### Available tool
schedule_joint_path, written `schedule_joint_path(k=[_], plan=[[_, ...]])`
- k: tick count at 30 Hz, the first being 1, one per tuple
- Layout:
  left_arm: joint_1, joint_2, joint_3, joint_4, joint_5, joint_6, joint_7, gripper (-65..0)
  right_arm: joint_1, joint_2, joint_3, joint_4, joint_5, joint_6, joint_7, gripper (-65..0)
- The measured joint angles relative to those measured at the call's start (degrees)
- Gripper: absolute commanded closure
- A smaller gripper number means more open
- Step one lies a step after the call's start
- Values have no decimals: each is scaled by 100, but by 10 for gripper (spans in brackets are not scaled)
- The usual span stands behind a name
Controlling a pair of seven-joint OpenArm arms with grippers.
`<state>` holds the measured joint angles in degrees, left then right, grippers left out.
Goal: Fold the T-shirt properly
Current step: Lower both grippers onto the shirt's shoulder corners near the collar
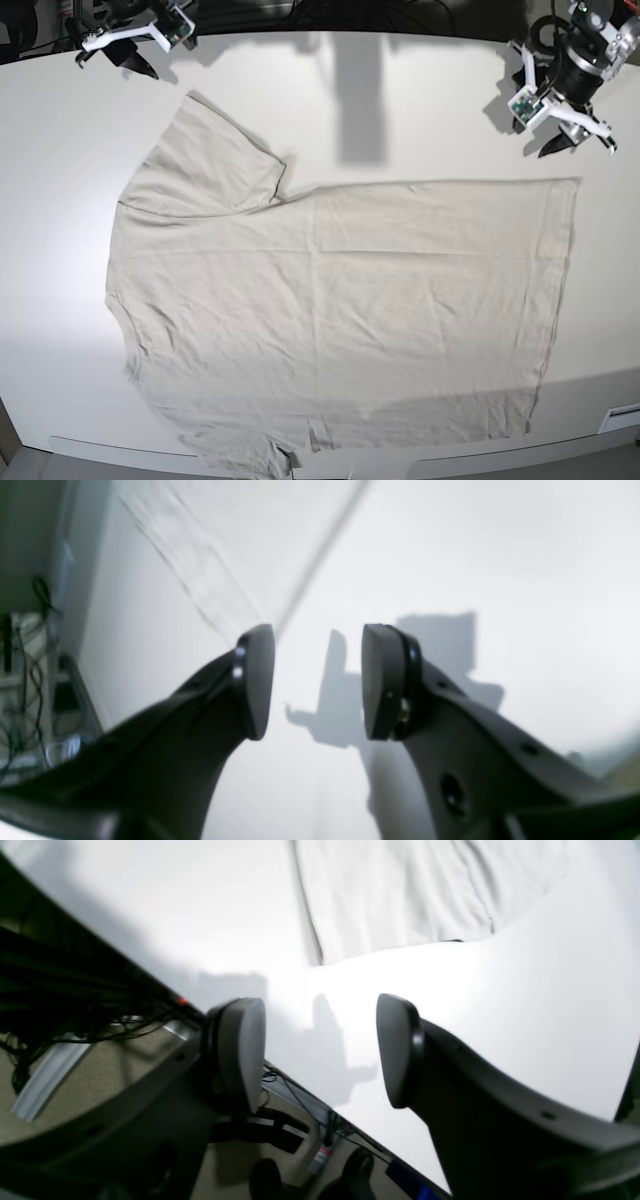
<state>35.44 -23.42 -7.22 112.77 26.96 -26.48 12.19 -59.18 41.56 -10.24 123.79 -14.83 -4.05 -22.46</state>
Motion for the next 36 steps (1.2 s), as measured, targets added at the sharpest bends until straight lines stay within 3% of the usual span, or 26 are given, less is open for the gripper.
schedule_joint_path(k=[13, 18, 21, 23, 33, 36], plan=[[-1438, -737, 107, -2173, 87, 33, -774, -279, 15, -2, -4, 0, 11, -7, -44, -356], [-1744, -813, 138, -2649, 151, 11, -850, -279, 15, -13, -4, 0, 11, -304, -42, -356], [-1753, -811, 138, -2658, 229, -457, -1226, -279, 13, -15, -4, 0, -7, -457, -39, -356], [-1749, -785, 166, -2658, 221, -579, -1228, -279, 13, -15, -4, 0, -131, -479, -39, -356], [-2100, -817, 411, -3259, 413, -483, -1467, -274, 13, -15, -4, 0, -289, -643, -57, -356], [-2308, -817, 682, -3563, 411, -199, -1506, -274, 15, -15, -4, 9, -289, -643, -98, -356]])
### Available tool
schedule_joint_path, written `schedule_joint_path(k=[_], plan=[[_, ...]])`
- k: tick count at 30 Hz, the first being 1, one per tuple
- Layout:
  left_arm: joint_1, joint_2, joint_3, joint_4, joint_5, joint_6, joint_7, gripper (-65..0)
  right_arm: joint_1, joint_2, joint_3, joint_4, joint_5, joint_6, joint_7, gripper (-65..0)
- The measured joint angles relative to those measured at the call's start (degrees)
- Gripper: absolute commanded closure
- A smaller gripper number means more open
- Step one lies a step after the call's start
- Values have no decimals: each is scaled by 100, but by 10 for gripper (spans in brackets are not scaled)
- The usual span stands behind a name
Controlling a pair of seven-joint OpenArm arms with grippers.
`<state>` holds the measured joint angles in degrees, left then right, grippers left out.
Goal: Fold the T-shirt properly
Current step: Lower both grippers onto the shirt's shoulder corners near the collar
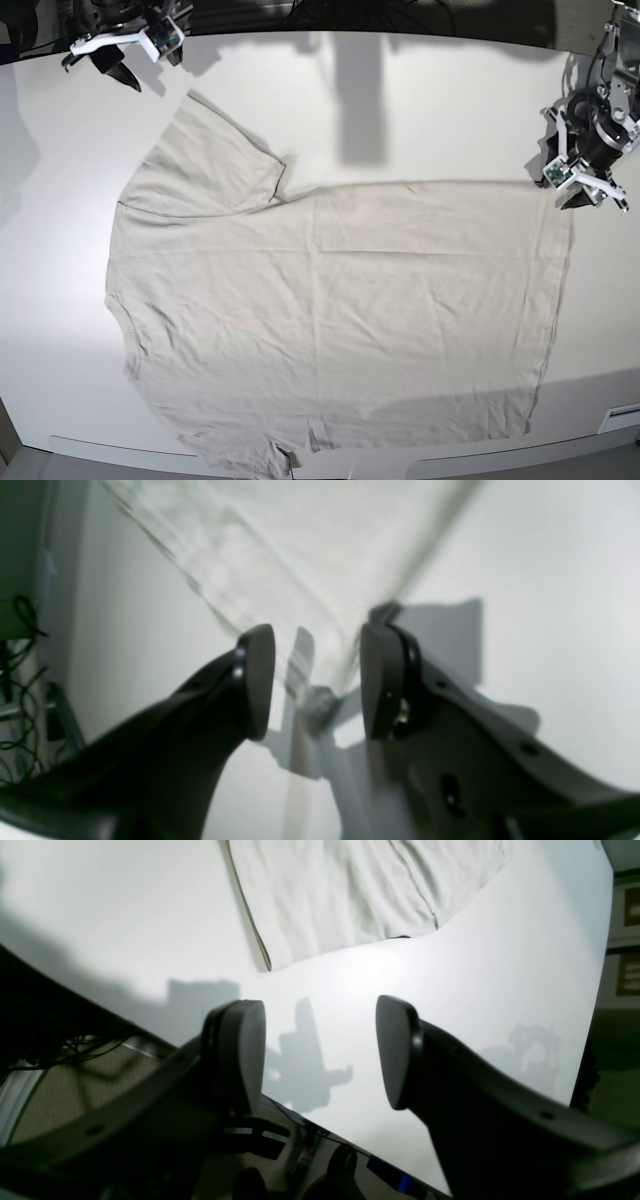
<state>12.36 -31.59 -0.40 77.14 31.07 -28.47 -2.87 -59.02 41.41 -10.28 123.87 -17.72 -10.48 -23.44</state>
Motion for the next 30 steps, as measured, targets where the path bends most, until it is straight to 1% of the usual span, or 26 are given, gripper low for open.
schedule_joint_path(k=[1, 2, 7, 8, 10, 12, 15, 17, 21, 23, 24, 27, 28, 30], plan=[[-68, 0, 70, -105, -2, 131, -2, -275, 0, 0, 0, 15, 0, 0, -63, -356], [-149, 2, 109, -201, -7, 151, -17, -274, -2, 4, 0, 31, 0, 0, -107, -356], [-590, 2, 116, -684, -48, 138, -105, -272, -2, -9, 0, 31, 0, 0, -116, -356], [-671, 2, 116, -769, -46, 140, -105, -254, -2, -15, 0, 31, 2, -2, -118, -356], [-734, 4, 122, -885, -46, 151, -90, -211, 0, -11, 0, 31, 0, -2, -129, -356], [-708, 4, 129, -901, -46, 151, -105, -148, -2, -13, 0, 31, 2, -2, -151, -356], [-629, 4, 136, -907, -37, 144, -81, 0, -2, -13, 0, 33, 2, -2, -151, -356], [-597, 4, 131, -905, -39, 105, -85, 0, -2, -13, 0, 33, -57, -2, -149, -356], [-605, 0, 125, -901, -48, -48, -35, 0, 0, -13, 0, 33, -741, -44, -111, -356], [-605, 2, 127, -898, -66, -48, -7, 0, 48, -13, 0, 35, -813, 9, -109, -356], [-605, 2, 127, -890, -66, -48, 7, 0, 107, -15, 0, 37, -824, 210, -144, -356], [-588, 2, 122, -890, -94, -48, 2, 0, 452, -17, -4, 42, -852, 1327, -468, -356], [-575, 0, 120, -887, -105, -46, 2, 0, 581, -15, -9, 42, -848, 1600, -481, -356], [-540, 0, 120, -876, -111, -46, 2, 0, 841, -11, -17, 42, -859, 1941, -470, -356]])
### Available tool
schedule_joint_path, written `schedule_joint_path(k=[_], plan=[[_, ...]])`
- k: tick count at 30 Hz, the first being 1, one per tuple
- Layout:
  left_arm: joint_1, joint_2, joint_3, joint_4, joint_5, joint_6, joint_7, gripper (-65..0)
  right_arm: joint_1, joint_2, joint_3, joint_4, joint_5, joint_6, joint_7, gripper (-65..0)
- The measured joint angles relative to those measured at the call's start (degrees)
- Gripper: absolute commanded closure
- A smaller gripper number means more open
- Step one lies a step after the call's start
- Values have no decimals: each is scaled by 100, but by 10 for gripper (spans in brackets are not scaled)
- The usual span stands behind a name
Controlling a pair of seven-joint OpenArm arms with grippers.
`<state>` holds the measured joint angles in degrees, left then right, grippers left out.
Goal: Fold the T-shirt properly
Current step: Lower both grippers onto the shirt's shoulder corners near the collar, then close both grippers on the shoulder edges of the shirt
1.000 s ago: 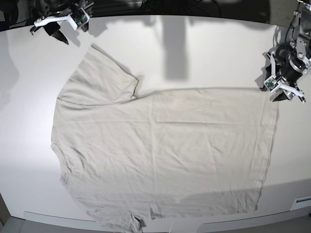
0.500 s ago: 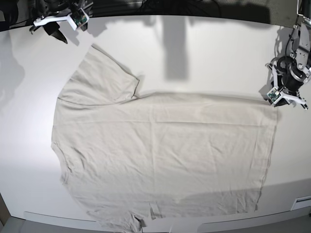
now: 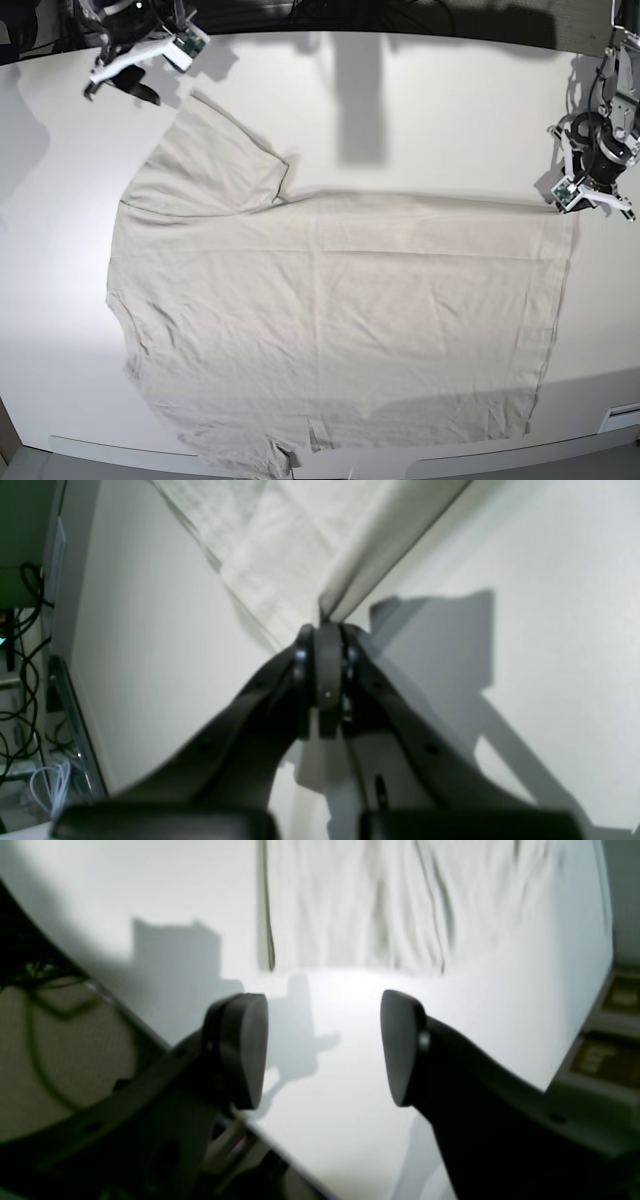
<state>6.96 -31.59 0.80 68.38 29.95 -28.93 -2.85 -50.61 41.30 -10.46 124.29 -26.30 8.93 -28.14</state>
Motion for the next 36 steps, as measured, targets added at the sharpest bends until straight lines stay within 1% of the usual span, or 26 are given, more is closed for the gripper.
schedule_joint_path(k=[1, 3, 5, 8, 14, 19, 23, 25, 26, 27, 28, 32, 36], plan=[[33, 0, -4, 4, -2, 4, -9, 0, 116, 31, 0, 0, 4, 66, 9, -356], [76, -2, -9, 15, -11, 44, -42, 0, 269, 133, 2, -2, 4, 74, 20, -356], [116, 0, -9, 22, -20, 48, -46, 0, 378, 219, 0, -79, 7, 83, 153, -356], [192, -4, -26, 31, -26, 94, -111, 0, 540, 348, -7, -409, 15, 219, 256, -356], [223, -17, -33, 31, -48, 94, -129, 0, 966, 380, -7, -1091, -37, 254, 625, -356], [225, -31, -33, 28, -415, 90, -63, 0, 1318, 654, -9, -1394, -39, 306, 682, -356], [225, -31, -33, 26, -437, 90, -46, 0, 1539, 697, -11, -1799, -26, 345, 767, -356], [227, -31, -33, 26, -442, 90, -48, 0, 1617, 704, -11, -1961, -26, 354, 979, -356], [225, -31, -33, 26, -439, 90, -46, 0, 1650, 713, -11, -2020, -31, 459, 1128, -356], [227, -31, -33, 26, -442, 90, -46, 0, 1709, 715, -11, -2055, -31, 636, 1200, -356], [227, -31, -33, 26, -442, 92, -44, 0, 1744, 713, -13, -2096, -33, 739, 1237, -356], [229, -31, -33, 26, -457, 136, -2, 0, 1980, 713, -247, -2317, -35, 748, 1309, -356], [238, -31, -33, 31, -457, 155, -4, 0, 2476, 710, -852, -2699, -72, 675, 1314, -356]])
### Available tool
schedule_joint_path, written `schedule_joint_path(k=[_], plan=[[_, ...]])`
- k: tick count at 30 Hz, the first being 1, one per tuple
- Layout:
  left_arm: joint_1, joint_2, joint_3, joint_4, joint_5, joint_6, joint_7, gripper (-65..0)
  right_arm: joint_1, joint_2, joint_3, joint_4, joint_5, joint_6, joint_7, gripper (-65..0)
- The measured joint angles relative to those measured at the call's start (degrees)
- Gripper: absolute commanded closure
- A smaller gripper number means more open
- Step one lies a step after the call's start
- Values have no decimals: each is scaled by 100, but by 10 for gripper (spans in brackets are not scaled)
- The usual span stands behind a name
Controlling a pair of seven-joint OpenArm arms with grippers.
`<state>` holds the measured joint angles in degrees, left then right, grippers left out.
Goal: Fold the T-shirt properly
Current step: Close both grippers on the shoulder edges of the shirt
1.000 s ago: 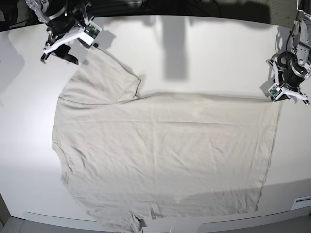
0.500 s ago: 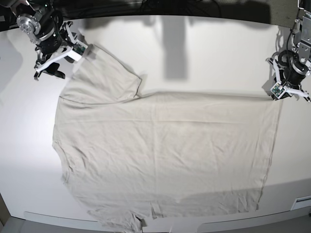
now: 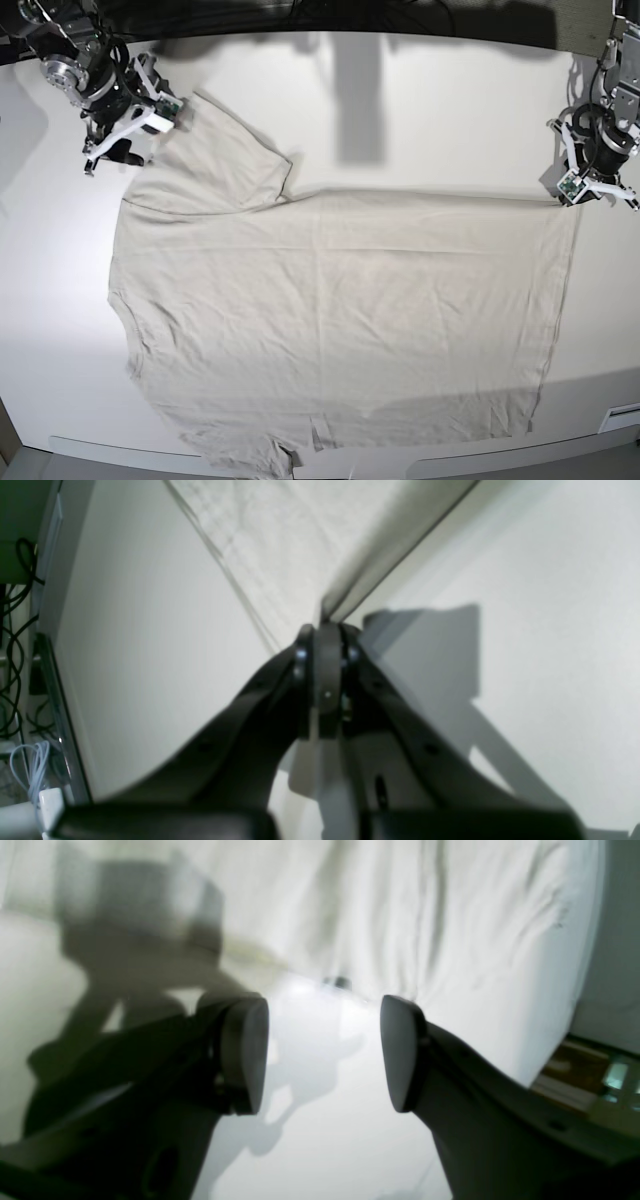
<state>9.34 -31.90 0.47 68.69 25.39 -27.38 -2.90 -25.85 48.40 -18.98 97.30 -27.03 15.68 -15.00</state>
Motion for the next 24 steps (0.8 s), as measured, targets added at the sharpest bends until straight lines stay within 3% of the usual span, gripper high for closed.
schedule_joint_path(k=[11, 15, 18, 22, 24], plan=[[2, 0, 2, 7, -46, 20, 87, 0, 1364, -223, -1158, -774, -85, -149, -173, -356], [0, 0, 2, 9, -63, 20, 116, 0, 1589, -308, -1292, -883, -42, 136, -177, -343], [0, 0, 2, 9, -85, 20, 125, 0, 1598, -348, -1294, -909, -24, 234, -273, -208], [2, 0, 2, 9, -92, 20, 133, 0, 1580, -378, -1322, -907, 190, 83, -809, -6], [4, 0, 0, 9, -234, 20, 157, 0, 1565, -382, -1327, -881, 483, -284, -1064, 0]])
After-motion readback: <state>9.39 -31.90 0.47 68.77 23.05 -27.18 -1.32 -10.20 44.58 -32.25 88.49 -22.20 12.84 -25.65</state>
